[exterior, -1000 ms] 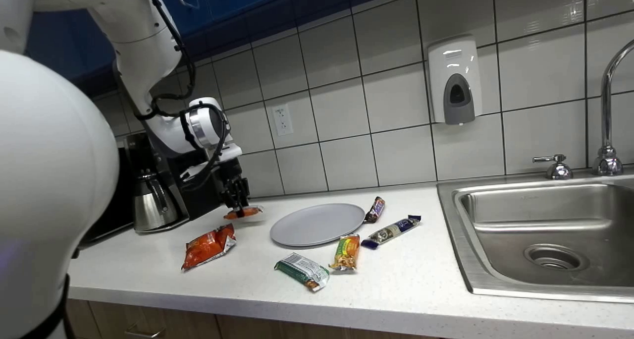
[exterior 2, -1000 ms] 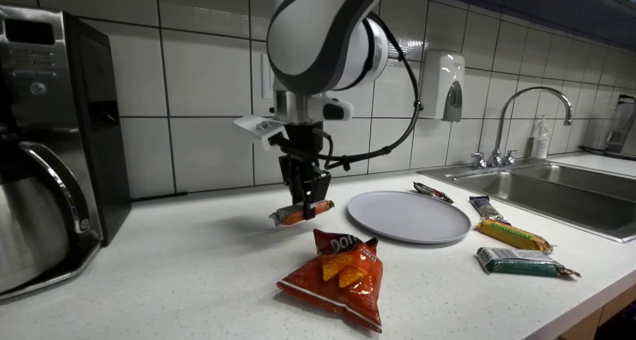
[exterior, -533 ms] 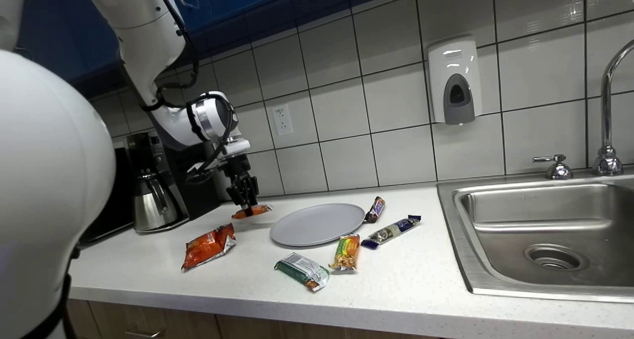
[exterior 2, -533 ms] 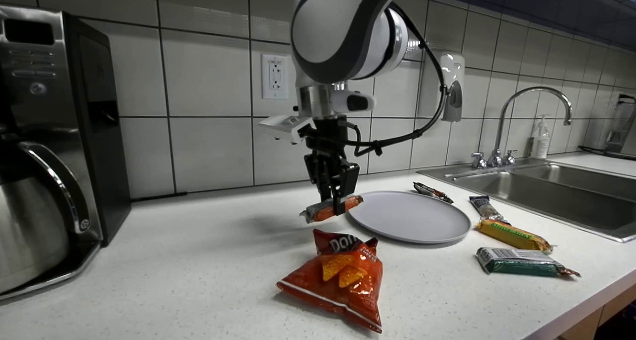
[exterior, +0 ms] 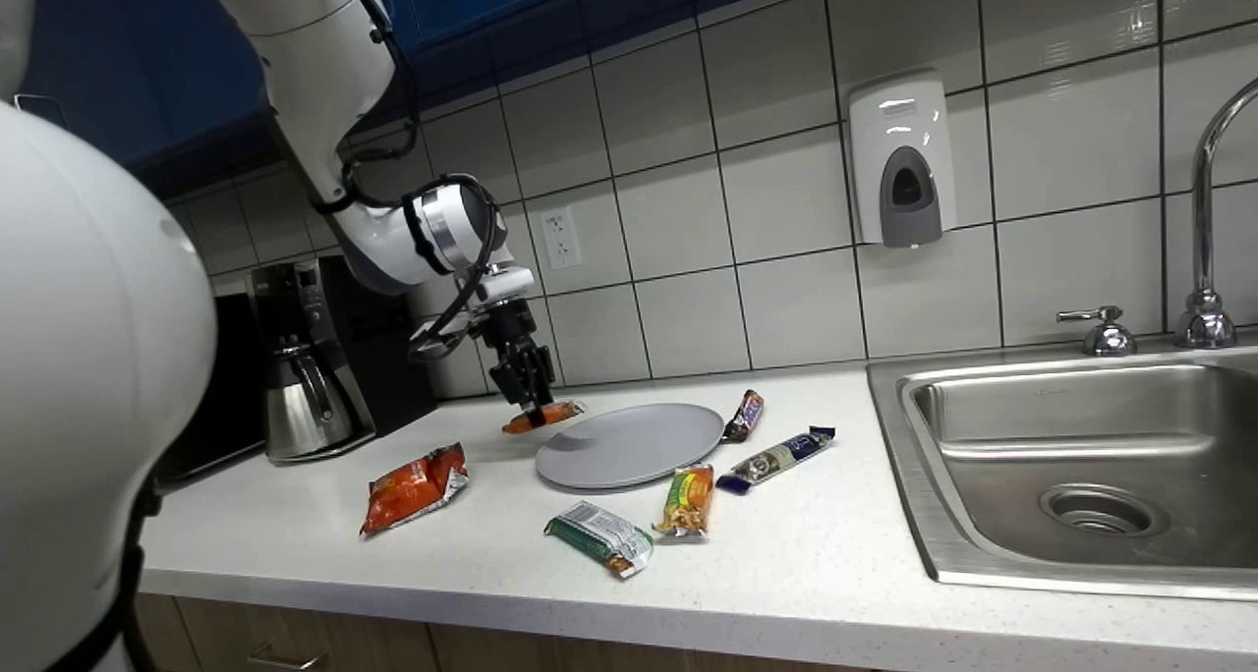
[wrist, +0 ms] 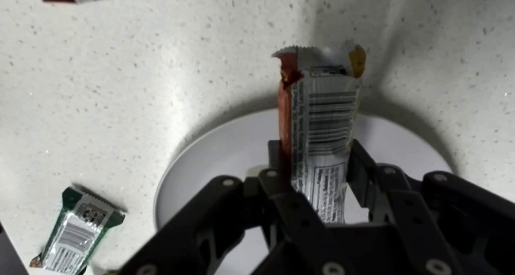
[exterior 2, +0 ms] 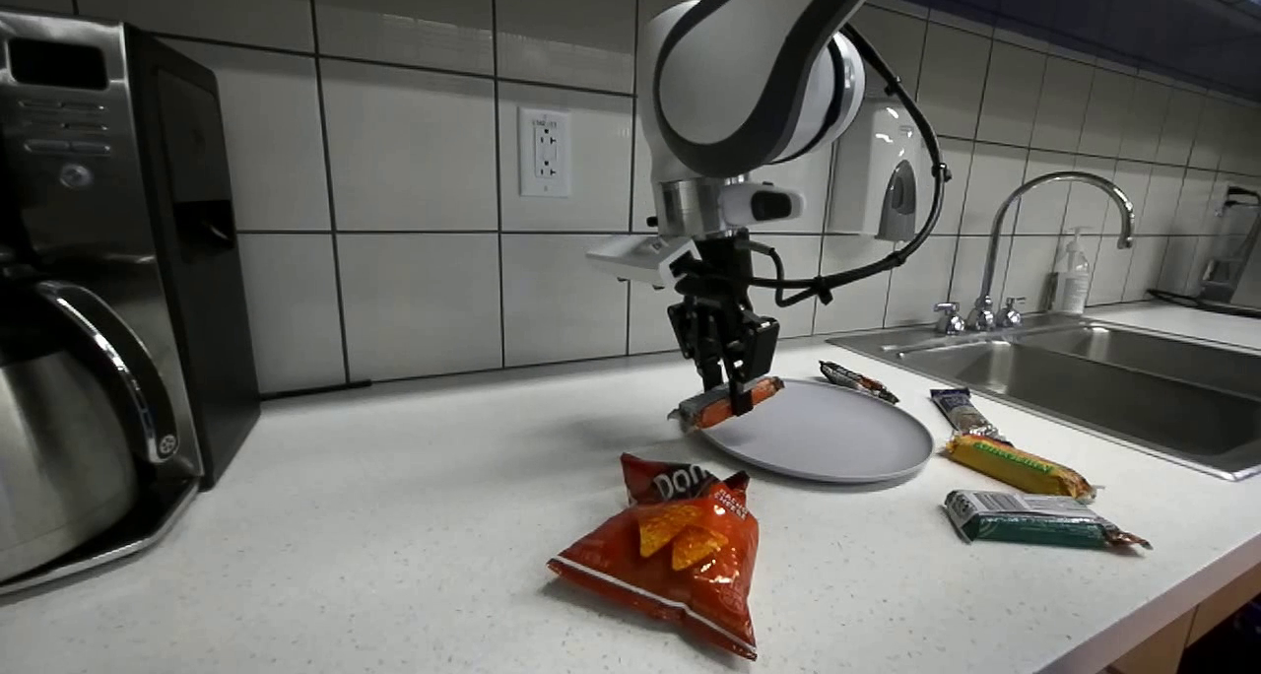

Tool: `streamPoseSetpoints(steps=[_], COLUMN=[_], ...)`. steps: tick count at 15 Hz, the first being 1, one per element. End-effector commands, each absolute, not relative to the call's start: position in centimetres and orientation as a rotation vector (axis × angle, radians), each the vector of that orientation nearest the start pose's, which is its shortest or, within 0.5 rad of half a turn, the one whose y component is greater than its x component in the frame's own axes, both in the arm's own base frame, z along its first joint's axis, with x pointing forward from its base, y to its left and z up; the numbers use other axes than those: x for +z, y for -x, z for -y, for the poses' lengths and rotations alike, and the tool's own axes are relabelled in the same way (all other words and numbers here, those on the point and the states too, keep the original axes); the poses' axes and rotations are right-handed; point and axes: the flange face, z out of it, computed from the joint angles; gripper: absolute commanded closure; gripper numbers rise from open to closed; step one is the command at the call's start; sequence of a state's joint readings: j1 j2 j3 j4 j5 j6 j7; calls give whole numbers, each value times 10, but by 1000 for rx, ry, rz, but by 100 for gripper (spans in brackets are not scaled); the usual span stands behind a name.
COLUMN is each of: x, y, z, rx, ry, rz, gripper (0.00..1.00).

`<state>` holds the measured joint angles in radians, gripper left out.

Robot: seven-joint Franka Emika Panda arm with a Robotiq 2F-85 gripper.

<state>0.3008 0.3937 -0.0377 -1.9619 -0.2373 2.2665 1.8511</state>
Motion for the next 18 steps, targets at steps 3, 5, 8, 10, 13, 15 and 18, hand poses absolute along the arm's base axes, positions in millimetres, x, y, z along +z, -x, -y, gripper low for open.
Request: streamPoseSetpoints(steps=[3,5,8,10,13,15,18], x=[273,267,257,253,247,243,242], y=[-582,-582,-582,-580,-578,-577,-573], z=[-113,-105,-98,-94,-90,-89,-89], rx=[-246,-253,-269,-277,-284,-285,-279], ry=[2535,2538,2513,2497,2495,2499,2504], rz=[-2144,-2136,-2116,-2105,-2080,-2063,-2049], gripper=[84,84,84,84,84,84,33])
